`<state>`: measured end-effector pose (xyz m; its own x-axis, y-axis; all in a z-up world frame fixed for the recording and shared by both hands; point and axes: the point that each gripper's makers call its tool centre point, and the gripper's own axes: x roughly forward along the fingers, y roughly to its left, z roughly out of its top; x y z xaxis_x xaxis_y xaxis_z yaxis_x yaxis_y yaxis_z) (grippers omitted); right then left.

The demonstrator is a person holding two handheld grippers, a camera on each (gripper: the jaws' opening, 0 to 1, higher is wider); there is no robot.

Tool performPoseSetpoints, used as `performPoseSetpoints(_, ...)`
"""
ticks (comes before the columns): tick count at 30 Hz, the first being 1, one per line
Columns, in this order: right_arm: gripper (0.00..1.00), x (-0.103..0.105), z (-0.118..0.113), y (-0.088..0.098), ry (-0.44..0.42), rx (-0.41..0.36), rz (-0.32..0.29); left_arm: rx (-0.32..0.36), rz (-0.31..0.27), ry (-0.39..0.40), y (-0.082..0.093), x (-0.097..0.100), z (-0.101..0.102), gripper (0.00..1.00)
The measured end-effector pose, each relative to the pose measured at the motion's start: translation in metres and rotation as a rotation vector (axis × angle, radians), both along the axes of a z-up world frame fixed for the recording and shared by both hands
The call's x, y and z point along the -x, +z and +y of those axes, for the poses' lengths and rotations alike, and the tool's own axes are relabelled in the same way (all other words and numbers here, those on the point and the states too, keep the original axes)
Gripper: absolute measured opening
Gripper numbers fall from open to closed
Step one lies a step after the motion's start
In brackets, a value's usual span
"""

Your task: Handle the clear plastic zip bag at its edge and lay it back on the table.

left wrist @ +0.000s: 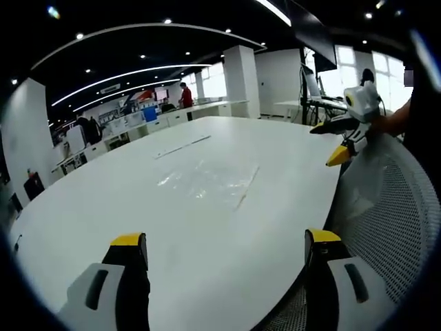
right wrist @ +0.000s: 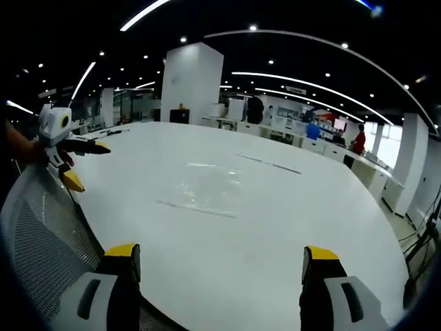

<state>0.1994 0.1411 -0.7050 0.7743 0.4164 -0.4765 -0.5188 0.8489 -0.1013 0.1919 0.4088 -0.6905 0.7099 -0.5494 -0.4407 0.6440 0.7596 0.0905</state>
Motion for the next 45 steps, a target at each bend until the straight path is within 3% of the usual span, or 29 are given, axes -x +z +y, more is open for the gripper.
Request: performPoseSetpoints(45, 0.98, 0.001, 0.002, -0.001, 0.009, 0.009, 0.008, -0.030, 0.018, -0.040, -0.002, 0.004, -0.009, 0.92)
